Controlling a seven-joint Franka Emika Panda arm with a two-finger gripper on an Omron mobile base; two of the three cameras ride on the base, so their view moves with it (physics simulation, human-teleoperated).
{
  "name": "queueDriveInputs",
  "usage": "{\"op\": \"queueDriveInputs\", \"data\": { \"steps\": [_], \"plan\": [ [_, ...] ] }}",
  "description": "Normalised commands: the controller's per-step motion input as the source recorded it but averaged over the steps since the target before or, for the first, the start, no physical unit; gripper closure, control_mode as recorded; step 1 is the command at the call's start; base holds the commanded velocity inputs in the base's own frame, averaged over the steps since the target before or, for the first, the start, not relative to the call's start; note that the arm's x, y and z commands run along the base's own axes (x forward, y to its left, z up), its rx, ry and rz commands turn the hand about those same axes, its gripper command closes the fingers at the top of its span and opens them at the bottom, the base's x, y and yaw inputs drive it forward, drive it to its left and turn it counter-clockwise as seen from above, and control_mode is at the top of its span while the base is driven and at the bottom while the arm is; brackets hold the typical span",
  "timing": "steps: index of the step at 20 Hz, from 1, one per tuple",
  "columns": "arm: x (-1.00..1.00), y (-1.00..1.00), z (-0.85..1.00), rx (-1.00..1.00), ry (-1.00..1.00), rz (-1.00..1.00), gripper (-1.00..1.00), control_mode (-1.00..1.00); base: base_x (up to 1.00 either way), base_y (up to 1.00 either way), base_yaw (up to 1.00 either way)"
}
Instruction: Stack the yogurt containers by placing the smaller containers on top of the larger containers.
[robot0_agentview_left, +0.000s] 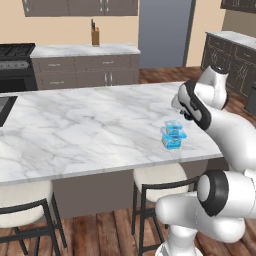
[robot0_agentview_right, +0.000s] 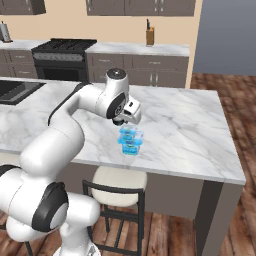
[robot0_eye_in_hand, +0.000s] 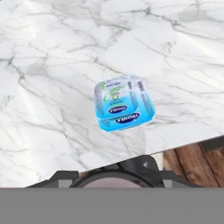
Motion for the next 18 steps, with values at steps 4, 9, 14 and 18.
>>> {"op": "queueDriveInputs", "data": {
  "steps": [4, 9, 14, 18],
  "plan": [
    [0.2, 0.0, -0.16, 0.0, 0.0, 0.0, 1.0, -1.0, 0.0, 0.0, 0.0],
    [0.13, 0.0, -0.1, 0.0, 0.0, 0.0, 1.0, -1.0, 0.0, 0.0, 0.0],
    [0.04, 0.0, -0.16, 0.0, 0.0, 0.0, 1.0, -1.0, 0.0, 0.0, 0.0],
    [0.05, 0.0, -0.17, 0.0, 0.01, 0.0, 1.0, -1.0, 0.0, 0.0, 0.0]
  ]
}}
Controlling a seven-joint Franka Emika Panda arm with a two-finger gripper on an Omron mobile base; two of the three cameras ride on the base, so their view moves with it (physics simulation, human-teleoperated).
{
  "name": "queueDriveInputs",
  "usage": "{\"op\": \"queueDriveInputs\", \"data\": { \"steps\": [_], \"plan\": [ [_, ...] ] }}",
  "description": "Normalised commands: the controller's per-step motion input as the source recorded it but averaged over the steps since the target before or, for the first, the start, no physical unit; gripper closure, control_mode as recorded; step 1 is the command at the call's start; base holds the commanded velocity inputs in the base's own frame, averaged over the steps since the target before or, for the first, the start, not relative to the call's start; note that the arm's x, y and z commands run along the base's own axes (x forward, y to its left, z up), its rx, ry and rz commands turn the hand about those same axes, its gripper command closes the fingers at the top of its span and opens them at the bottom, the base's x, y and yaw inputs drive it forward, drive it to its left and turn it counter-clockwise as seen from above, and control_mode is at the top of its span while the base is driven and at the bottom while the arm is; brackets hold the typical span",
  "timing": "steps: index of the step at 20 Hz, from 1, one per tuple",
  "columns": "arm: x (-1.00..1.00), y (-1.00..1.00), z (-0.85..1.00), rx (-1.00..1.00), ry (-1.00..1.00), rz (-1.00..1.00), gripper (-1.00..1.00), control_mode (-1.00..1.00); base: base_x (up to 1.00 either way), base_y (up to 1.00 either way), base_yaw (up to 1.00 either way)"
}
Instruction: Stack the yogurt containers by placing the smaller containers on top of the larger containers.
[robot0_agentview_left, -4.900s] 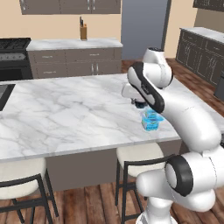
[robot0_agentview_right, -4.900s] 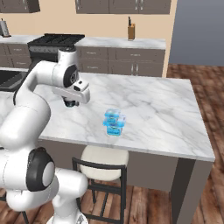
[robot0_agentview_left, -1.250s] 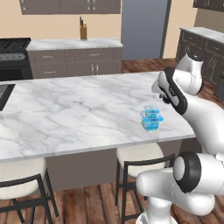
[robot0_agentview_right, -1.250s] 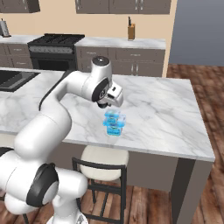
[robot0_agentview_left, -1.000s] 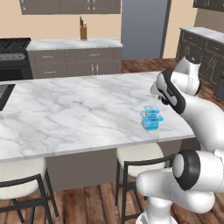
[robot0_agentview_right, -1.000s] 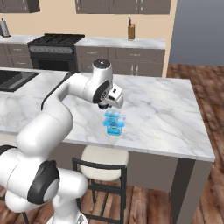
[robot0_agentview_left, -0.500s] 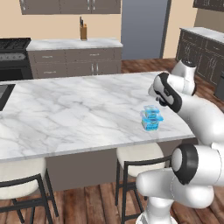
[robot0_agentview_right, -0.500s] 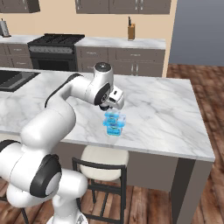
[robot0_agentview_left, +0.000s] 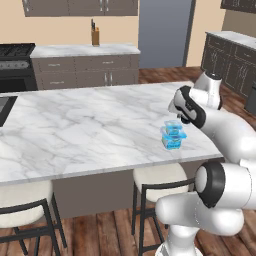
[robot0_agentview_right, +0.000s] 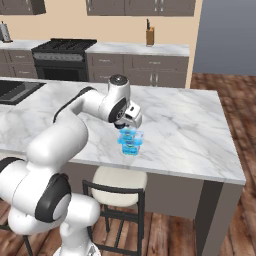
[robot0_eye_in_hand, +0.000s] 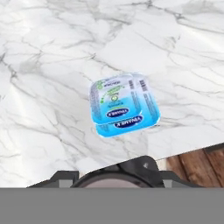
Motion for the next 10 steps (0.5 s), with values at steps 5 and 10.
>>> {"op": "queueDriveInputs", "data": {
  "steps": [5, 10],
  "plan": [
    [0.08, 0.0, -0.14, 0.0, 0.01, 0.0, 1.0, -1.0, 0.0, 0.0, 0.0],
    [0.1, 0.0, -0.09, 0.0, 0.04, 0.0, 1.0, -1.0, 0.0, 0.0, 0.0]
  ]
}}
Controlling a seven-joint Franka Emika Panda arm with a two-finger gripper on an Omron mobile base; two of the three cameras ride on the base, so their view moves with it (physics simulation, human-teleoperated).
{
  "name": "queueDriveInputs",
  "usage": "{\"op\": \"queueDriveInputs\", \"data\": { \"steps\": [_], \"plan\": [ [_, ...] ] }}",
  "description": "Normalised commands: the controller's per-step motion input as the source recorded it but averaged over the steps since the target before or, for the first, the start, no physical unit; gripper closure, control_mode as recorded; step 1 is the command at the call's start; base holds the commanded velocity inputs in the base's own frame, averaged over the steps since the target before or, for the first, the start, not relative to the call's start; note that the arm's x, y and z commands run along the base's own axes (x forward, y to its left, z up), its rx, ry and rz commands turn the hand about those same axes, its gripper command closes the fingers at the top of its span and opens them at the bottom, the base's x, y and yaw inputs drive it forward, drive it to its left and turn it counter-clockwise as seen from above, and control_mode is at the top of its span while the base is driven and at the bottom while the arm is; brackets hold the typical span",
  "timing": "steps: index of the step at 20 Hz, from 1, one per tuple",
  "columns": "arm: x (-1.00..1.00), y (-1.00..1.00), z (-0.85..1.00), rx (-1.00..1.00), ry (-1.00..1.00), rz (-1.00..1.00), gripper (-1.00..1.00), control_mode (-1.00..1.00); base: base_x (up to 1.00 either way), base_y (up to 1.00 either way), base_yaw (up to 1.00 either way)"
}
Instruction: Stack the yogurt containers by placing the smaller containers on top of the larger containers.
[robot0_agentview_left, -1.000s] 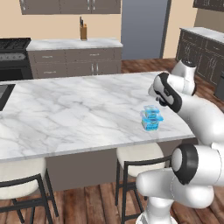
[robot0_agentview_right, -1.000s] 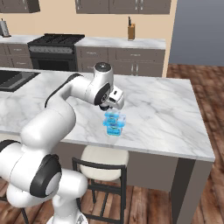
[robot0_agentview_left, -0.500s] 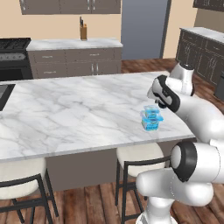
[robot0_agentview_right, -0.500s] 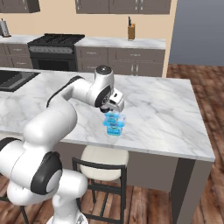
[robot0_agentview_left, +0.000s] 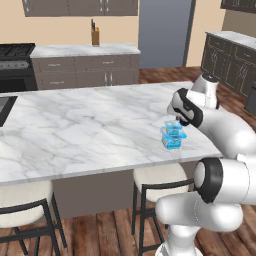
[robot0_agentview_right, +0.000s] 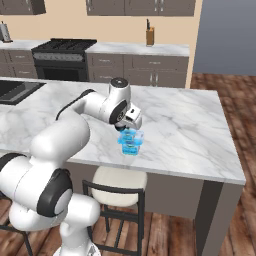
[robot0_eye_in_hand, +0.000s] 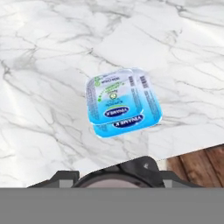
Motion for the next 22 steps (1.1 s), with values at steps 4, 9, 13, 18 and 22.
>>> {"op": "queueDriveInputs", "data": {
  "steps": [4, 9, 13, 18, 22],
  "plan": [
    [0.1, 0.0, -0.03, 0.0, 0.07, 0.0, 1.0, -1.0, 0.0, 0.0, 0.0],
    [0.06, 0.0, 0.0, 0.0, 0.06, 0.0, 1.0, -1.0, 0.0, 0.0, 0.0],
    [0.08, 0.0, 0.0, 0.0, 0.01, 0.0, 1.0, -1.0, 0.0, 0.0, 0.0],
    [0.14, 0.0, -0.04, 0.0, 0.0, 0.0, 1.0, -1.0, 0.0, 0.0, 0.0],
    [0.16, 0.0, -0.1, 0.0, 0.0, 0.0, 1.0, -1.0, 0.0, 0.0, 0.0]
  ]
}}
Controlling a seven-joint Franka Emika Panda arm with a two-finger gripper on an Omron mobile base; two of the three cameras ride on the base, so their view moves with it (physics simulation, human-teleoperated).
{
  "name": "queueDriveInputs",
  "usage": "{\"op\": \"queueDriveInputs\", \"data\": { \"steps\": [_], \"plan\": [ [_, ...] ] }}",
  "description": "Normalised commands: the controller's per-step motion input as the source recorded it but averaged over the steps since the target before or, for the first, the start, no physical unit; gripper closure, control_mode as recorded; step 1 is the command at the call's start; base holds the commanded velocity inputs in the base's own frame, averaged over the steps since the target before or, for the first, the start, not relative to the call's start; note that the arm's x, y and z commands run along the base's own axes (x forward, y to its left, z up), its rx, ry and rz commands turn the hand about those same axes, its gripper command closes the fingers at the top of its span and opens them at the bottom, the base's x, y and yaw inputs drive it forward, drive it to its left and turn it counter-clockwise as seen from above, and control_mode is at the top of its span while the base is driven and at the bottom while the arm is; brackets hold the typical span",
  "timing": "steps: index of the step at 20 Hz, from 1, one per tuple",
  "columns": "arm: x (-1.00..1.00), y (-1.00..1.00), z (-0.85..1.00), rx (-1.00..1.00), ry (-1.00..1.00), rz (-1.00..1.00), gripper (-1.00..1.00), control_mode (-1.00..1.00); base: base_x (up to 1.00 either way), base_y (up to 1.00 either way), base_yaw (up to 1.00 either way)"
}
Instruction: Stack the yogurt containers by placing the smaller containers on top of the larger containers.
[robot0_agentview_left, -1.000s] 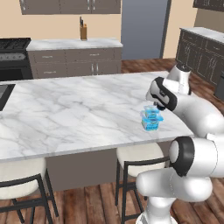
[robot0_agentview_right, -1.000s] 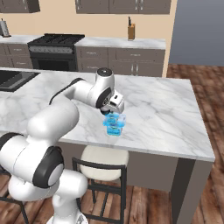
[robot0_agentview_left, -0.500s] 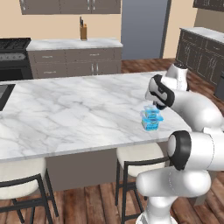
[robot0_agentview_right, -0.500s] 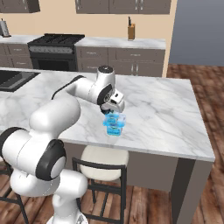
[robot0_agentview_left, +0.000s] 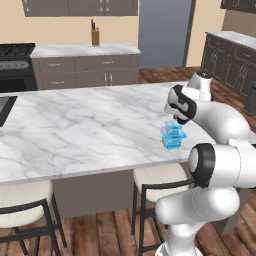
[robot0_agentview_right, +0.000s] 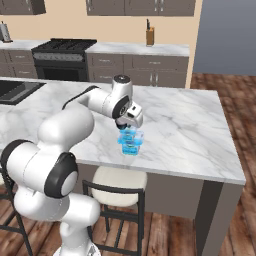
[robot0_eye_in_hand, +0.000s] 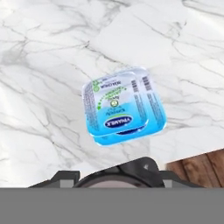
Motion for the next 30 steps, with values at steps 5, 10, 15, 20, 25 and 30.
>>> {"op": "queueDriveInputs", "data": {
  "steps": [5, 10, 15, 20, 25, 30],
  "plan": [
    [0.18, 0.0, -0.13, 0.0, 0.0, 0.0, 1.0, -1.0, 0.0, 0.0, 0.0],
    [0.16, 0.0, -0.13, 0.0, 0.0, 0.0, 1.0, -1.0, 0.0, 0.0, 0.0],
    [0.14, -0.01, -0.11, 0.0, 0.0, 0.0, 1.0, -1.0, 0.0, 0.0, 0.0],
    [0.11, -0.02, -0.1, 0.0, 0.0, 0.0, 1.0, -1.0, 0.0, 0.0, 0.0],
    [0.09, -0.06, -0.09, 0.0, 0.0, 0.0, 1.0, -1.0, 0.0, 0.0, 0.0],
    [0.09, -0.05, -0.08, 0.0, 0.01, 0.0, 1.0, -1.0, 0.0, 0.0, 0.0]
  ]
}}
